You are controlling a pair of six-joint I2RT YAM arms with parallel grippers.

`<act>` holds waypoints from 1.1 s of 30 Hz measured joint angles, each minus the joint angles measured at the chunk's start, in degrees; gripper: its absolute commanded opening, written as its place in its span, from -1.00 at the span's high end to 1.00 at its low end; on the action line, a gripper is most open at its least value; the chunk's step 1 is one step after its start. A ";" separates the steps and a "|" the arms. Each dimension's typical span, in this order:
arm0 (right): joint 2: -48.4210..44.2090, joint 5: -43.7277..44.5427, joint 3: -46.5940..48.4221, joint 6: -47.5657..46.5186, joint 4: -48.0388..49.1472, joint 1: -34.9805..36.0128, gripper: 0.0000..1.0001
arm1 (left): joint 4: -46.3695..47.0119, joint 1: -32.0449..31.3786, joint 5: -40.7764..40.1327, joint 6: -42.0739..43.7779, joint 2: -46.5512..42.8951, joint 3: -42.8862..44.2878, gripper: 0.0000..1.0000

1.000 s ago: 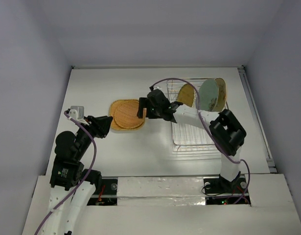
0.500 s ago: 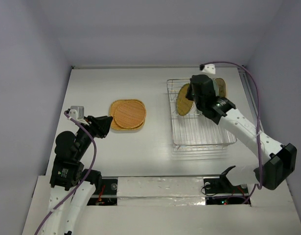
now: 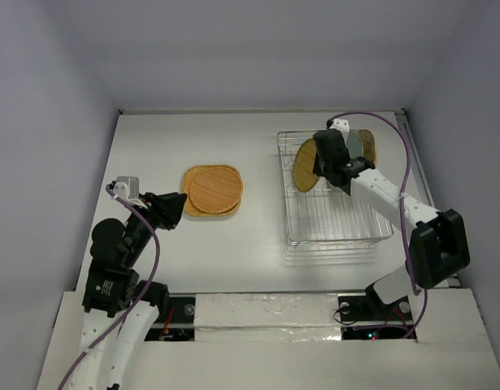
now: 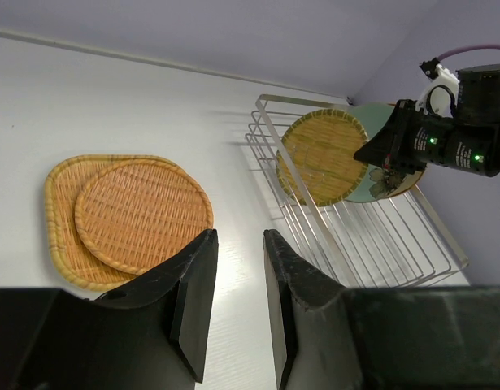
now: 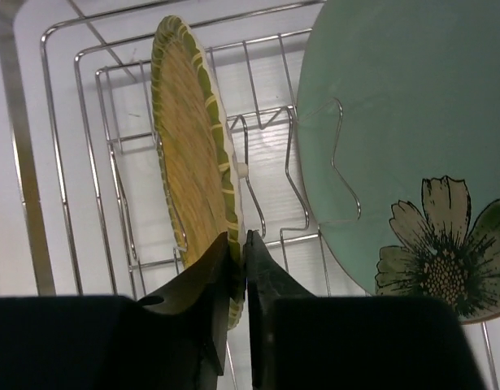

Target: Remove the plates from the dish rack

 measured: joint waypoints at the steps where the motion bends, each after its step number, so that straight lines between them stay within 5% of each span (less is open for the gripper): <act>1: 0.07 -0.02 0.13 0.20 0.20 0.00 0.97 | 0.04 0.00 0.00 0.00 -0.07 -0.02 0.46; 10: -3.34 0.46 2.51 -3.34 -2.12 0.00 1.00 | -0.02 0.00 0.00 0.00 -0.22 -0.33 0.46; 23: -20.11 -3.91 10.67 -3.65 -2.29 2.47 1.00 | 0.00 0.72 0.00 -0.02 -0.31 -0.35 0.44; 33: -1.14 -16.68 9.57 6.71 12.15 15.96 1.00 | 0.00 1.11 -0.04 -0.15 -0.31 -0.35 0.42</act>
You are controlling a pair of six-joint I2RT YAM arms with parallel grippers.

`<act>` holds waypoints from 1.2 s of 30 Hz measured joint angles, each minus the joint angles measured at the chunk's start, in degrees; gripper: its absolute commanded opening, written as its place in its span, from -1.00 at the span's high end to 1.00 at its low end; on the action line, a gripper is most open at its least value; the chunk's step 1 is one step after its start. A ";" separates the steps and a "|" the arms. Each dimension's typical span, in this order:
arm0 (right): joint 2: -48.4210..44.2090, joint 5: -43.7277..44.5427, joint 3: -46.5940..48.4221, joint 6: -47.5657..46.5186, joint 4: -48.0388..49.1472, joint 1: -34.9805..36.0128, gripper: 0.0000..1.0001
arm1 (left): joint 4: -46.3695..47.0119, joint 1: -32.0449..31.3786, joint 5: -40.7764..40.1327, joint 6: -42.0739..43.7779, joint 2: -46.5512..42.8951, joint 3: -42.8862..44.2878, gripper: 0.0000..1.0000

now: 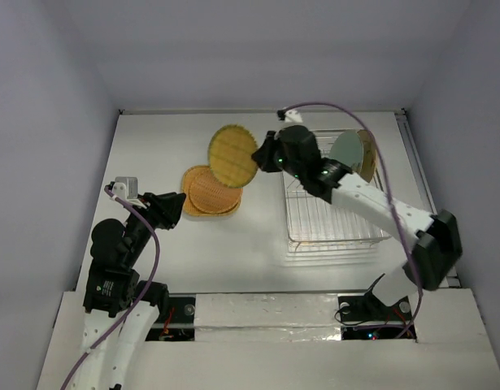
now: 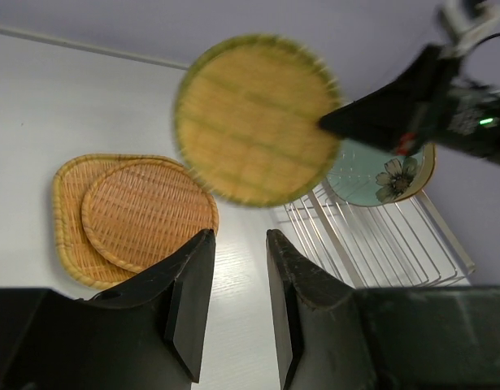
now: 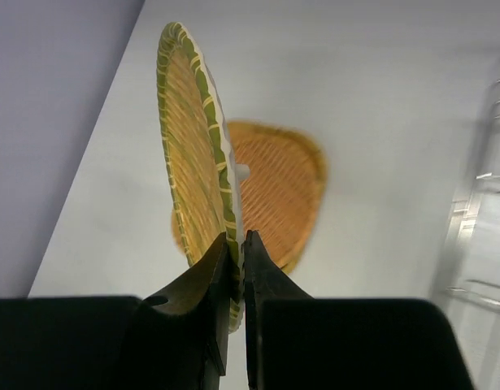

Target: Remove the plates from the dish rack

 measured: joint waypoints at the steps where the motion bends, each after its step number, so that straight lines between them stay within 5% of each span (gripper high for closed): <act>1: 3.10 -1.70 0.02 1.49 1.46 0.96 1.00 | 0.00 0.00 0.02 0.00 0.00 0.00 0.41; 9: 17.49 -9.84 -2.21 14.36 12.37 2.05 1.00 | 0.00 0.00 0.00 -0.04 0.00 0.00 0.40; 29: 24.74 -11.06 -4.28 16.06 14.29 1.79 -0.61 | 0.00 0.00 0.02 -0.07 0.00 0.00 0.40; 33: 22.40 -8.26 -5.40 14.12 11.91 1.79 -0.69 | 0.00 0.00 0.02 -0.07 0.00 0.00 0.40; 36: 19.65 -5.03 -5.68 12.37 9.49 1.77 -0.42 | 0.00 0.00 0.02 -0.04 0.00 0.00 0.40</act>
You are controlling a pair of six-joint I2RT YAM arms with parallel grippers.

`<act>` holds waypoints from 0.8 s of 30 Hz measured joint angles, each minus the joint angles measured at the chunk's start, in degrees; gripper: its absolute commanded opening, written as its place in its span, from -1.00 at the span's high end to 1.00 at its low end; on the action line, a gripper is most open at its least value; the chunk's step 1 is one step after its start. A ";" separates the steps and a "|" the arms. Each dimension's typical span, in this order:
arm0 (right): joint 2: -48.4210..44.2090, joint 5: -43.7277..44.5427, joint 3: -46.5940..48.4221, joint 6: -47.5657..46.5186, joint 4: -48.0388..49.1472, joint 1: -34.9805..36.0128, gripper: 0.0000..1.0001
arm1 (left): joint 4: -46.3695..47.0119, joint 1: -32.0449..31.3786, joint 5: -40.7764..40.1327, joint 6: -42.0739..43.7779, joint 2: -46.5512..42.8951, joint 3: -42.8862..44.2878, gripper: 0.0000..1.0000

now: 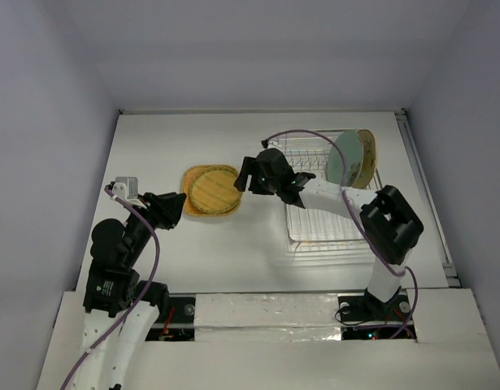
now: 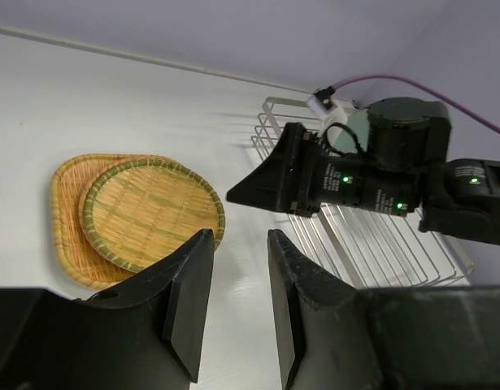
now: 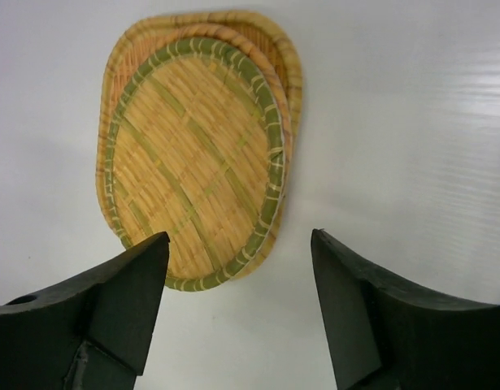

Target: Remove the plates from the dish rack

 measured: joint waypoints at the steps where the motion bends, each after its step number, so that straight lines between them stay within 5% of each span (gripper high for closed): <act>1: -1.16 1.31 -0.02 -0.57 -1.01 -0.20 -0.38 | 0.00 0.00 0.00 -0.02 0.00 0.00 0.40; 5: -5.33 4.17 -0.57 -2.40 -3.10 -1.95 -0.01 | 0.00 0.00 0.02 0.00 0.00 0.00 0.40; 24: -16.02 4.76 -10.69 -7.85 -5.03 -16.04 -0.04 | 0.02 0.00 0.07 -0.02 0.00 0.00 0.40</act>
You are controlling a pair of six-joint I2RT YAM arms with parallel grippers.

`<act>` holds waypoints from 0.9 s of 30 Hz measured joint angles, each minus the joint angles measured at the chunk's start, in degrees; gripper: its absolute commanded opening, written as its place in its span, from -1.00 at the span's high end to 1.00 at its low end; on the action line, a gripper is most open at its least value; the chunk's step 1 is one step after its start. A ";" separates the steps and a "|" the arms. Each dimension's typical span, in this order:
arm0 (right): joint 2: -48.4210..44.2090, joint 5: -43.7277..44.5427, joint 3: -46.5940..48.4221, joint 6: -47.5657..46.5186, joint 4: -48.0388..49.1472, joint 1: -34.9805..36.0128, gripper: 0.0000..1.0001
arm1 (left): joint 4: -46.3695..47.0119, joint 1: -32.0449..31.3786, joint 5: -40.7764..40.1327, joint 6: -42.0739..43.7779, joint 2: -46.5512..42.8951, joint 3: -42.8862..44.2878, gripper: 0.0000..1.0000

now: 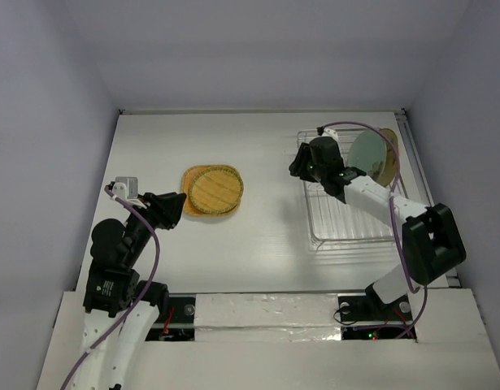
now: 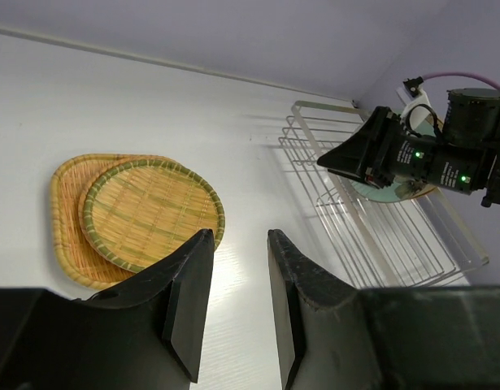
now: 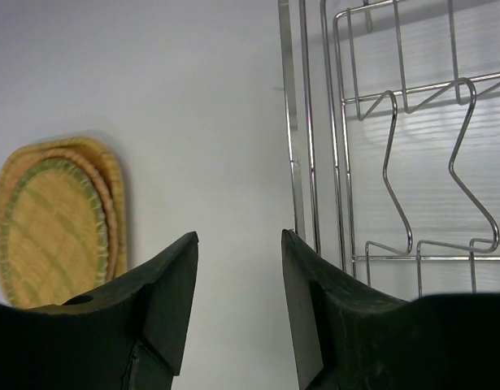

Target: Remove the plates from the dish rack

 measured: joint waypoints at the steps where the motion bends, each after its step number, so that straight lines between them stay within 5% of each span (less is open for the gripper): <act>1: -0.55 0.70 -0.35 -0.52 -0.42 -0.76 -0.05 | 0.00 0.00 0.00 0.00 0.00 0.00 0.40; 11: -3.80 1.97 -0.63 -5.11 -4.79 -3.23 -0.25 | -0.02 0.00 0.00 0.00 0.00 0.00 0.40; 13: -7.06 2.14 -0.66 -6.01 -6.40 -3.32 0.01 | -0.02 0.00 0.00 0.00 0.00 0.00 0.40; 14: -9.46 2.56 -0.63 -6.62 -6.99 -3.50 0.54 | 0.00 0.00 0.00 0.02 0.00 0.00 0.40; 16: -14.43 3.89 -0.61 -7.26 -7.87 -4.17 0.94 | -0.02 0.00 0.00 0.02 -0.04 0.00 0.40; 22: -25.46 10.80 -1.73 -7.82 -7.48 -15.32 1.00 | -0.02 0.00 0.02 -0.04 -1.03 0.00 0.53; 25: -26.82 15.19 -4.92 -7.65 -7.69 -21.33 0.32 | 0.00 0.00 0.07 -0.09 -1.62 0.00 0.70; 26: -26.84 16.85 -6.03 -7.56 -8.00 -22.43 -0.17 | -0.02 -0.02 -0.02 -0.11 -1.81 0.00 0.72; 27: -26.73 18.01 -7.02 -7.21 -8.37 -23.61 -0.27 | -0.09 -0.09 -0.22 -0.13 -1.99 0.00 0.73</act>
